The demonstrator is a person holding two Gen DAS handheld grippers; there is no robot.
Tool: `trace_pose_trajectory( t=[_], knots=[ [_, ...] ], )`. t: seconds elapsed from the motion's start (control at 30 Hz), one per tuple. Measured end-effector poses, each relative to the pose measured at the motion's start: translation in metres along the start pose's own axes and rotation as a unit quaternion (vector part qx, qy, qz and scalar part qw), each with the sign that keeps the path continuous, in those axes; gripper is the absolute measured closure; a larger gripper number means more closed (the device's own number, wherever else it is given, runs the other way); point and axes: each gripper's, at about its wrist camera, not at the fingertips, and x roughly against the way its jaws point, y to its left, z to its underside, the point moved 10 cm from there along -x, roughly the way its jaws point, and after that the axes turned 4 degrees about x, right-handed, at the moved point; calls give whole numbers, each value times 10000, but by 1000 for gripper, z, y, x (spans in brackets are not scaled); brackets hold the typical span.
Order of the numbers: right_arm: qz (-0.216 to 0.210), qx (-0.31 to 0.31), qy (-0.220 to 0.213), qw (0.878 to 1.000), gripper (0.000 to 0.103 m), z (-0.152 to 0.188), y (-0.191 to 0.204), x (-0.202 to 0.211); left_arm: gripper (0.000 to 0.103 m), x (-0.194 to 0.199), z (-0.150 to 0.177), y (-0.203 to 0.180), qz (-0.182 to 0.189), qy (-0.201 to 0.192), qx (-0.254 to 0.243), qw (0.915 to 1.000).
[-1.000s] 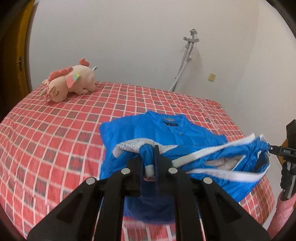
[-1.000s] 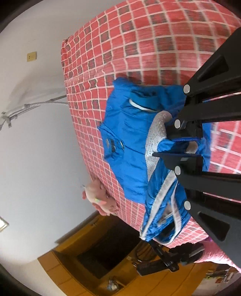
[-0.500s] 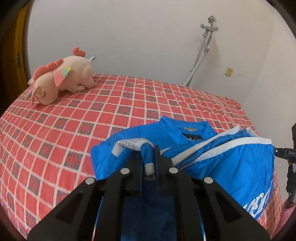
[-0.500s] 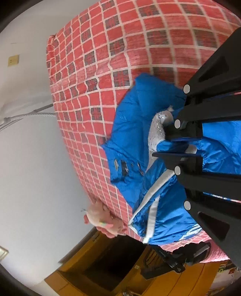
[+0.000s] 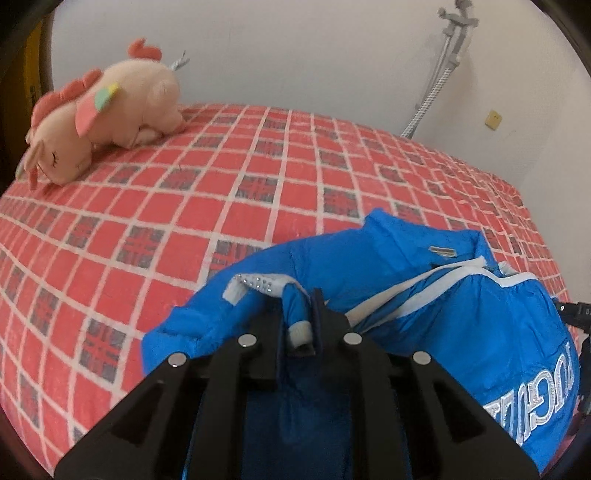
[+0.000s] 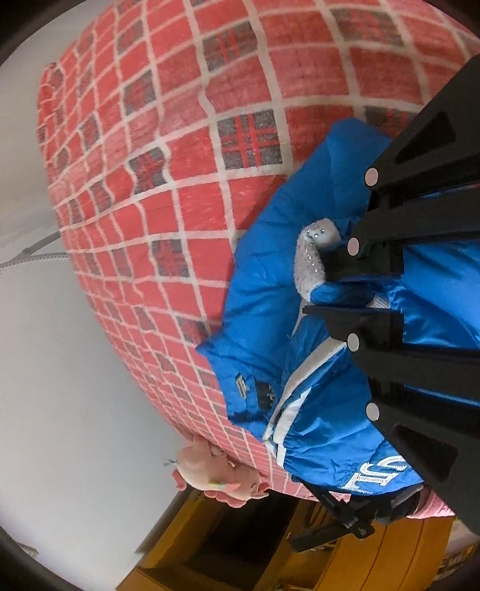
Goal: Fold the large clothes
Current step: 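Lift the held hem and flip the jacket over with both grippers, then lower the jacket lettered side up and open both grippers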
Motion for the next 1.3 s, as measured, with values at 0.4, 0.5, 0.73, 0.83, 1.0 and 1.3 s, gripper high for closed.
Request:
trace_pose_trajectory(
  t=[0.4,0.5,0.73,0.83,1.0,1.3],
  knots=[
    [243,699,-413,9964,36,20,25,62,40,65,9,4,415,-193,-112,9989],
    [273,699,-302,9967,36,35,21,67,33,79,26,21,24,-195,-281,9994],
    [841,967,-289,9913,56,59,16,59,52,77,69,33,313,99,-75,9994],
    [1137,1094,-360,9868,87,59,18,59,79,77,72,25,209,-36,-192,9996],
    [1035,884,-626,9887,97,43,22,73,93,87,55,17,216,-353,4,9991],
    [1095,467,-726,9902,98,8,0,53,94,67,23,17,-234,-645,-121,9976]
  ],
)
